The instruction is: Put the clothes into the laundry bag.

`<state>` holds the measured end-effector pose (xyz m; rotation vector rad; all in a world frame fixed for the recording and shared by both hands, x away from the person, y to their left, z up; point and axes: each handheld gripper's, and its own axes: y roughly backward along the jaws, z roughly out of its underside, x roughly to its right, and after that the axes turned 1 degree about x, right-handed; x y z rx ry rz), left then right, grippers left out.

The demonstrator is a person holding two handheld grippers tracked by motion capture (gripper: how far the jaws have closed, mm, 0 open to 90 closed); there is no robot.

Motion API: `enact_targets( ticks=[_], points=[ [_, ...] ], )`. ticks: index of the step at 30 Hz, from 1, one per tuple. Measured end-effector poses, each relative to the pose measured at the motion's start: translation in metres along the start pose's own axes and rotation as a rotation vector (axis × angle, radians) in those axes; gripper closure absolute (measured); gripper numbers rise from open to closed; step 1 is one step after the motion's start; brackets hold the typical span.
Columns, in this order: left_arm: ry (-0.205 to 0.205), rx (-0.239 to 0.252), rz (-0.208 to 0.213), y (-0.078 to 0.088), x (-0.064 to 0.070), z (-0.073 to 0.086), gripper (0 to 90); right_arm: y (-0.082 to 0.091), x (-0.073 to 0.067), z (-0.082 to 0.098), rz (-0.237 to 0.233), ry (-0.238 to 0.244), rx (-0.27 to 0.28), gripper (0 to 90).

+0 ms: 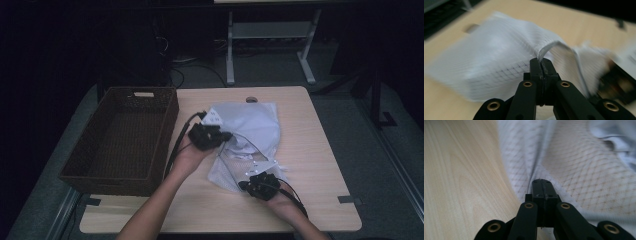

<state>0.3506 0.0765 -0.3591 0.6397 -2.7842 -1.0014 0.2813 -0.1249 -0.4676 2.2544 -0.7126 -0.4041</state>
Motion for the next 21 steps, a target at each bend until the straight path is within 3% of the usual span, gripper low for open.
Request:
enact_targets(
  ticks=[2, 7, 9, 11, 13, 15, 17, 18, 21],
  points=[
    [-0.032, -0.053, 0.030, -0.010, 0.009, 0.013, 89.2, 0.000, -0.002, 0.000, 0.014, 0.002, 0.000, 90.0],
    [-0.036, -0.158, 0.099, -0.037, 0.015, 0.046, 89.1, -0.002, -0.003, -0.001, 0.045, 0.005, 0.004, 90.0],
    [-0.039, -0.203, 0.101, -0.047, 0.014, 0.056, 89.1, -0.001, -0.002, -0.002, 0.037, -0.007, 0.000, 90.0],
    [-0.040, -0.239, 0.093, -0.056, 0.014, 0.063, 89.0, 0.003, 0.000, -0.003, -0.002, -0.007, -0.010, 90.0],
    [-0.041, -0.258, 0.083, -0.060, 0.013, 0.067, 88.9, 0.019, 0.002, -0.007, -0.081, -0.027, 0.057, 88.4],
    [-0.042, -0.254, 0.086, -0.060, 0.013, 0.068, 88.6, 0.039, 0.004, -0.015, -0.086, -0.026, 0.157, 84.3],
    [-0.044, -0.253, 0.089, -0.060, 0.013, 0.068, 88.6, 0.051, 0.013, -0.023, -0.031, -0.051, 0.247, 83.1],
    [-0.046, -0.252, 0.088, -0.060, 0.013, 0.068, 88.5, 0.052, 0.020, -0.026, 0.011, -0.065, 0.259, 83.4],
    [-0.047, -0.254, 0.090, -0.059, 0.012, 0.069, 88.4, 0.033, 0.044, -0.025, 0.082, -0.110, 0.190, 88.2]
  ],
)
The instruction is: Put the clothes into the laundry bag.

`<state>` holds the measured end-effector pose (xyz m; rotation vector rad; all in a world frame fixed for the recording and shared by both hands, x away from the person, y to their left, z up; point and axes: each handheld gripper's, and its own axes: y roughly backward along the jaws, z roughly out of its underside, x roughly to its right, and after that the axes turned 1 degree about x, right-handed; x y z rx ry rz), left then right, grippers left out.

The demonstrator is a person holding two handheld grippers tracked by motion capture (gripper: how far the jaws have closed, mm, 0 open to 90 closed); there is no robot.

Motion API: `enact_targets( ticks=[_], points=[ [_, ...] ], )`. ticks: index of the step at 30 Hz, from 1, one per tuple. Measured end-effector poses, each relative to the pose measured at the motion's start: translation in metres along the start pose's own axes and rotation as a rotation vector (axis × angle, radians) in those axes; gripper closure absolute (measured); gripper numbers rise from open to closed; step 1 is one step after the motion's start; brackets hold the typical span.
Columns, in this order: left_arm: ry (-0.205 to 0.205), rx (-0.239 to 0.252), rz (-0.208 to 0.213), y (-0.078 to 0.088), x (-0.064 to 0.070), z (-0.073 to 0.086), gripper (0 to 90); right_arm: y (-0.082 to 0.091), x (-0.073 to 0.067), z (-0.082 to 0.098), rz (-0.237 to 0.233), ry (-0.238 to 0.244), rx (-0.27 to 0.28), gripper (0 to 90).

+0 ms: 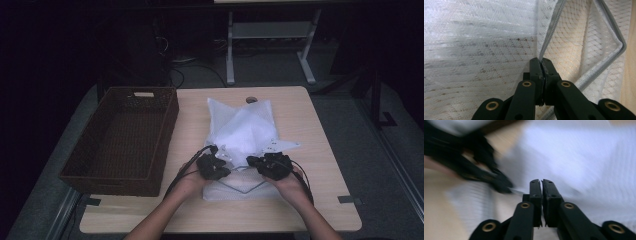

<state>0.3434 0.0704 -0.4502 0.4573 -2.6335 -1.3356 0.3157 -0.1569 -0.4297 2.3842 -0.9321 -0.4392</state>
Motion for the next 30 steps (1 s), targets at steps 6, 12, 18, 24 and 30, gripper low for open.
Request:
enact_targets(
  ticks=[6, 12, 18, 24, 30],
  points=[
    [0.016, -0.011, -0.003, 0.001, -0.002, 0.007, 81.9, -0.017, 0.016, 0.022, 0.026, 0.037, -0.190, 89.4],
    [0.040, 0.012, -0.005, 0.008, -0.004, 0.011, 71.8, -0.013, 0.020, 0.030, 0.028, 0.043, -0.205, 87.0],
    [0.088, 0.079, 0.025, 0.022, -0.001, 0.013, 56.5, 0.002, 0.016, 0.023, -0.010, 0.033, -0.124, 69.0],
    [0.128, 0.140, 0.032, 0.039, 0.005, 0.020, 40.7, 0.022, 0.019, 0.024, -0.046, 0.018, -0.065, 46.2],
    [0.151, 0.185, 0.018, 0.051, 0.013, 0.030, 27.6, 0.039, 0.025, 0.029, -0.056, 0.007, -0.031, 30.8]
  ],
)
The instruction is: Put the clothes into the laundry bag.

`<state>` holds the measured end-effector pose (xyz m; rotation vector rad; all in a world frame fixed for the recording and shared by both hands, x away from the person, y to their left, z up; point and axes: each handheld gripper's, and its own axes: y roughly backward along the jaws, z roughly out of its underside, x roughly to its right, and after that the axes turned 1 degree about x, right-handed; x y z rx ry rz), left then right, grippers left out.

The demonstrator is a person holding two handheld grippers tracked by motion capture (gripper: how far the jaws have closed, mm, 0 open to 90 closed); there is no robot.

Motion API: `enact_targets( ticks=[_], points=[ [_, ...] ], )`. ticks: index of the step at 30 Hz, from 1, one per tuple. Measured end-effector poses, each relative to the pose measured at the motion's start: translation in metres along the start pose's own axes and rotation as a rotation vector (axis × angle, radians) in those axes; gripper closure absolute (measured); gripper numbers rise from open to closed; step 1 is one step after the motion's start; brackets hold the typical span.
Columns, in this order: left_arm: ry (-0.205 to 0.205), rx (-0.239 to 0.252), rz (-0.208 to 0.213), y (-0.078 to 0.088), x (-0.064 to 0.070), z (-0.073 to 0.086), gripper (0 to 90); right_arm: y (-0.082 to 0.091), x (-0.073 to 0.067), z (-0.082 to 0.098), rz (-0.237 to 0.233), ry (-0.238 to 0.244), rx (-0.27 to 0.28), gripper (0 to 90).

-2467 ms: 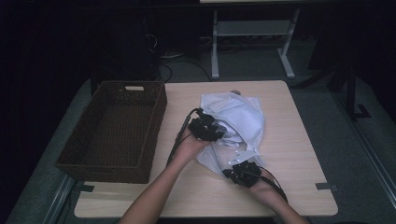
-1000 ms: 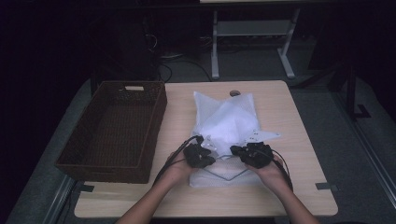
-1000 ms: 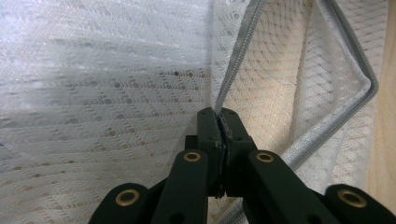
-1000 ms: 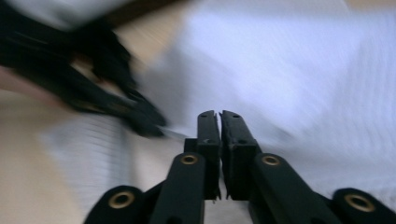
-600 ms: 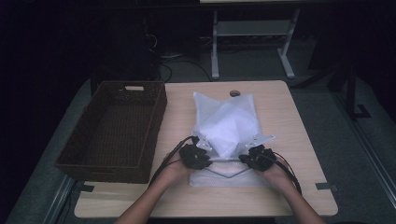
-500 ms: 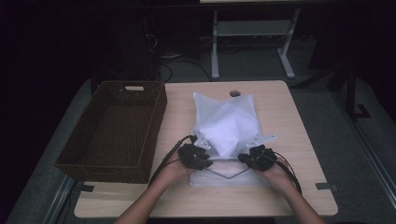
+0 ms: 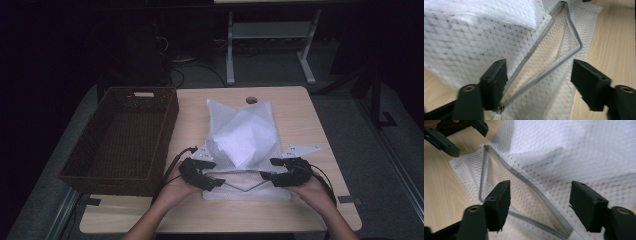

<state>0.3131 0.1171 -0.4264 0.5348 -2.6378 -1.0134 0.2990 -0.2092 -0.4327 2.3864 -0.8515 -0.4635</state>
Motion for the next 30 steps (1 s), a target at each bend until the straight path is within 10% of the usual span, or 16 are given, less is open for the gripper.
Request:
enact_targets(
  ticks=[8, 30],
  points=[
    [0.009, 0.020, -0.039, 0.014, 0.008, 0.012, 13.7, 0.017, -0.004, 0.018, 0.023, 0.029, -0.008, 15.4],
    [-0.014, -0.003, -0.100, 0.029, 0.026, 0.054, 10.2, 0.051, -0.004, 0.062, 0.088, -0.005, -0.007, 0.4]
  ],
)
